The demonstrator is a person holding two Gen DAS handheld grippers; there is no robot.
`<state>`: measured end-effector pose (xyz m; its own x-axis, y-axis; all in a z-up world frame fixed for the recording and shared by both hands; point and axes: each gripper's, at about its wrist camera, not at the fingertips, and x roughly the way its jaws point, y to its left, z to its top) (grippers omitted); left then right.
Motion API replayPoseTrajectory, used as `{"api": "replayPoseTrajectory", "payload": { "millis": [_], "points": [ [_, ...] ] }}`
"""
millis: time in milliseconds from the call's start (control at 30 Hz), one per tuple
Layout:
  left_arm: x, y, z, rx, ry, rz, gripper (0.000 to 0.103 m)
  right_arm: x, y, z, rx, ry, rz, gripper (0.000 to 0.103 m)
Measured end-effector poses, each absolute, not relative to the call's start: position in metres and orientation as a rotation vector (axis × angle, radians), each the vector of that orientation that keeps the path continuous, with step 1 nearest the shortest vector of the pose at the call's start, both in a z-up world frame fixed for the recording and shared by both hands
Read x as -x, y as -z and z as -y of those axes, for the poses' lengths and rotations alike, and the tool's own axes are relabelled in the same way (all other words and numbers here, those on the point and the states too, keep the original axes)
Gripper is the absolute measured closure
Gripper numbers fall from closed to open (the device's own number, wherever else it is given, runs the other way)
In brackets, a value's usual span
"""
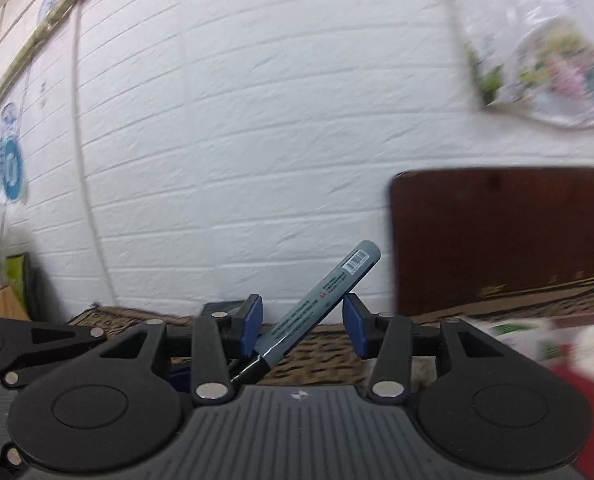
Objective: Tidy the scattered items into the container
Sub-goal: 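Lift the marker and carry it over the cardboard box with the right gripper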
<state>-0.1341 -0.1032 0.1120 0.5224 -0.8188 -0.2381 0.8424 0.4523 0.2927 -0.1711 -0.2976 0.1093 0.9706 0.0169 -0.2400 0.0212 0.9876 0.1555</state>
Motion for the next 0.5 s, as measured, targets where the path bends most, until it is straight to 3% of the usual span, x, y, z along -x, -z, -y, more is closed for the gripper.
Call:
{"api": "replayPoseTrajectory", "payload": {
  "millis": [200,500],
  "points": [
    [0.151,-0.127,0.197,-0.388,1.17,-0.059,0.082,0.213,-0.116,0.371,-0.176,0.153,-0.234,0.058],
    [0.122,-0.091,0.282,-0.388,1.212,-0.193,0.082,0.226,-0.078,0.427,-0.206,0.255,-0.336,0.059]
  ]
}}
